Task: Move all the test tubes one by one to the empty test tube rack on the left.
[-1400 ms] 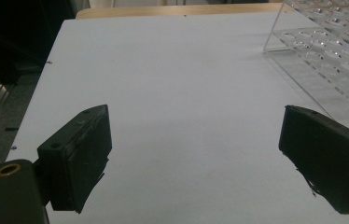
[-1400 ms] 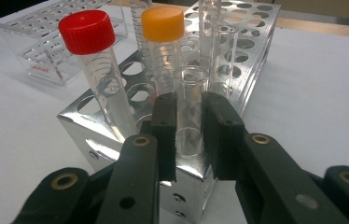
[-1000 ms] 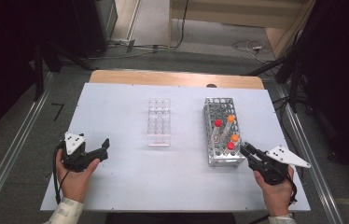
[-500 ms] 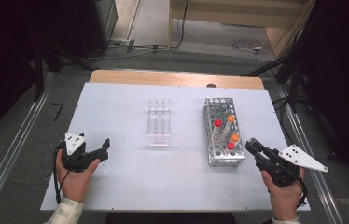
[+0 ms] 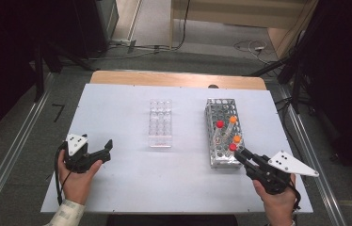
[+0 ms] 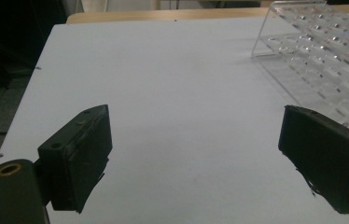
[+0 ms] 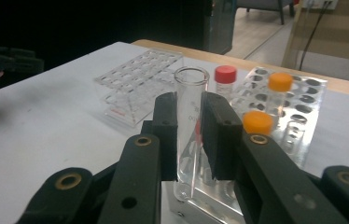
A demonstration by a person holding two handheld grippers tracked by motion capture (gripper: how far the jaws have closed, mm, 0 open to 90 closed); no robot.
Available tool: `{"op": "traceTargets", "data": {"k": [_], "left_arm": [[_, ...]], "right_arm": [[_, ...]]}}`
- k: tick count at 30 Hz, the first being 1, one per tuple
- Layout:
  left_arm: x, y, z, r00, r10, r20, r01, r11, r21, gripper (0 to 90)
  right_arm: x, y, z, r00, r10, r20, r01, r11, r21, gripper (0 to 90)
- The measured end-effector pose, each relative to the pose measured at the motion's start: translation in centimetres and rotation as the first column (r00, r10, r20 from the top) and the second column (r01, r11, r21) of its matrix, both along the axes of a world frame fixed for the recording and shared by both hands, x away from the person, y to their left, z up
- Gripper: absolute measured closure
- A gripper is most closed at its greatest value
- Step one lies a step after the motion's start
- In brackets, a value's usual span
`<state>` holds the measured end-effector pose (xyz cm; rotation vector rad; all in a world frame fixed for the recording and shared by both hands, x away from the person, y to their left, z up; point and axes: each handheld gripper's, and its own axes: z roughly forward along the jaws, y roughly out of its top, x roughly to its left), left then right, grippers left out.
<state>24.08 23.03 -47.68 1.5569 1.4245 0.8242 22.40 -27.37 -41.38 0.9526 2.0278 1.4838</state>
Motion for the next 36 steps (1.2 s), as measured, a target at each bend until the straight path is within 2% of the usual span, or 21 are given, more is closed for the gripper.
{"op": "traceTargets", "data": {"k": [6,15,18,22,24,27,28,32,33,36], "left_arm": [[0.3,-0.7,0.5,0.9994,-0.035,-0.001,0.035,0.9988,-0.033,11.6],[1.2,-2.9,1.3,0.9943,-0.107,-0.009,0.106,0.9939,-0.029,12.3],[1.5,-3.8,1.6,0.9918,-0.128,0.0,0.128,0.9914,-0.029,12.7],[1.9,-5.2,2.2,0.9866,-0.163,0.014,0.163,0.9863,-0.027,13.4],[2.1,-5.8,2.5,0.9803,-0.197,0.008,0.197,0.9799,-0.028,15.9],[2.3,-6.9,2.9,0.9748,-0.223,0.014,0.223,0.9747,-0.02,16.7],[2.3,-7.2,3.0,0.9724,-0.233,0.018,0.233,0.9724,-0.016,16.7],[2.5,-8.5,3.5,0.966,-0.257,0.029,0.257,0.9664,-0.007,17.0],[2.6,-8.9,3.7,0.9622,-0.271,0.032,0.271,0.9626,-0.005,17.0],[2.7,-9.4,3.9,0.9589,-0.282,0.033,0.282,0.9594,-0.008,17.1]], "right_arm": [[0.4,1.8,-0.3,0.9991,0.041,-0.012,-0.042,0.999,-0.016,74.1],[1.4,4.9,-0.7,0.9953,0.092,-0.031,-0.093,0.9948,-0.04,74.1],[1.7,5.8,-1.1,0.9938,0.104,-0.039,-0.106,0.993,-0.052,74.1],[2.0,6.7,-1.3,0.9926,0.114,-0.041,-0.116,0.9912,-0.063,74.1],[2.1,7.1,-1.4,0.9919,0.12,-0.041,-0.122,0.9904,-0.064,74.1],[2.4,7.8,-1.6,0.9919,0.118,-0.046,-0.121,0.9905,-0.065,74.1],[2.5,8.5,-1.8,0.992,0.117,-0.046,-0.121,0.9896,-0.078,74.1],[2.7,9.7,-2.2,0.9911,0.124,-0.048,-0.128,0.9878,-0.089,74.1],[2.8,9.9,-2.3,0.9911,0.123,-0.052,-0.127,0.988,-0.088,74.1],[3.1,10.7,-2.7,0.9914,0.115,-0.062,-0.12,0.9881,-0.095,74.1]]}}
